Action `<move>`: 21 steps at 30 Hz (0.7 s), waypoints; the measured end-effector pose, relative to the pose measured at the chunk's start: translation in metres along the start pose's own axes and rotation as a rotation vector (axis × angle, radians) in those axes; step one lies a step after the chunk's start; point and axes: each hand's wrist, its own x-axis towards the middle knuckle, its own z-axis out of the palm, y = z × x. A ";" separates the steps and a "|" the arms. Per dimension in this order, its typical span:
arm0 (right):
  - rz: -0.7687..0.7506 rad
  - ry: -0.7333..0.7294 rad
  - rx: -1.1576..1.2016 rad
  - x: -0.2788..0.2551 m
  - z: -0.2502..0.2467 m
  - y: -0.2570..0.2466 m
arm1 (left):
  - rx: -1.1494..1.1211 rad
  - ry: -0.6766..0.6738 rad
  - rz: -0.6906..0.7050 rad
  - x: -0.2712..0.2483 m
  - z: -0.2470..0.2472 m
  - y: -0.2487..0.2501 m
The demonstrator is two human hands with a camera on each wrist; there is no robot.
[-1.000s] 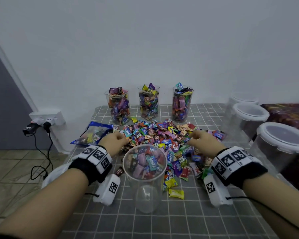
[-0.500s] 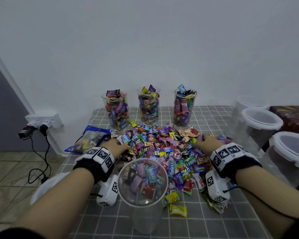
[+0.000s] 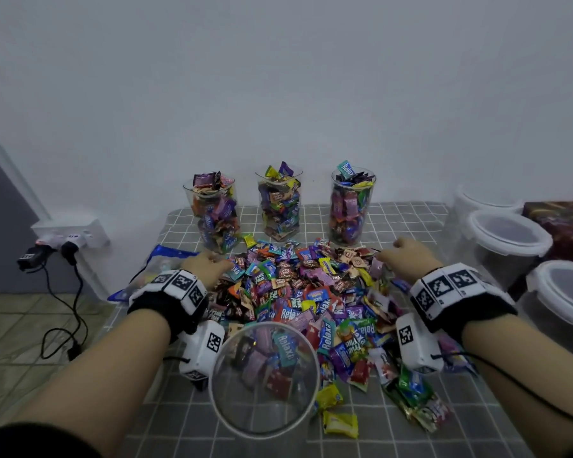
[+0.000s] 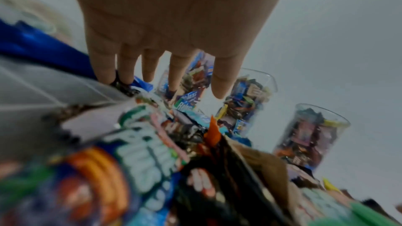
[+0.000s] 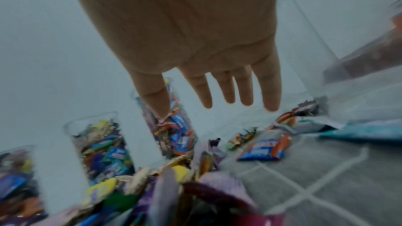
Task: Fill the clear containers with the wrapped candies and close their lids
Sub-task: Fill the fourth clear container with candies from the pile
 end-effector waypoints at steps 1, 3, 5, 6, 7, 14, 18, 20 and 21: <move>0.043 0.006 -0.032 0.003 0.000 0.000 | -0.002 -0.037 -0.017 0.004 0.003 0.000; 0.108 -0.029 -0.125 0.003 0.002 -0.001 | 0.009 -0.063 -0.015 0.011 0.011 0.001; 0.110 -0.112 -0.234 0.005 0.002 0.000 | 0.077 -0.055 -0.010 0.016 0.016 0.003; 0.103 -0.137 -0.246 0.005 0.003 -0.001 | 0.117 -0.054 -0.011 0.017 0.017 0.004; 0.098 -0.167 -0.236 0.005 0.004 -0.002 | 0.140 -0.058 -0.007 0.018 0.017 0.006; -0.094 -0.327 -0.102 0.002 0.010 -0.019 | 0.175 -0.195 0.186 0.013 0.000 0.026; -0.135 -0.303 0.047 0.003 -0.005 -0.028 | 0.352 -0.065 0.271 0.022 -0.008 0.045; -0.136 -0.188 -0.039 0.009 -0.007 -0.031 | 0.369 -0.114 0.295 0.030 -0.006 0.055; -0.122 -0.157 -0.097 0.011 -0.007 -0.034 | 0.361 -0.162 0.296 0.035 -0.004 0.060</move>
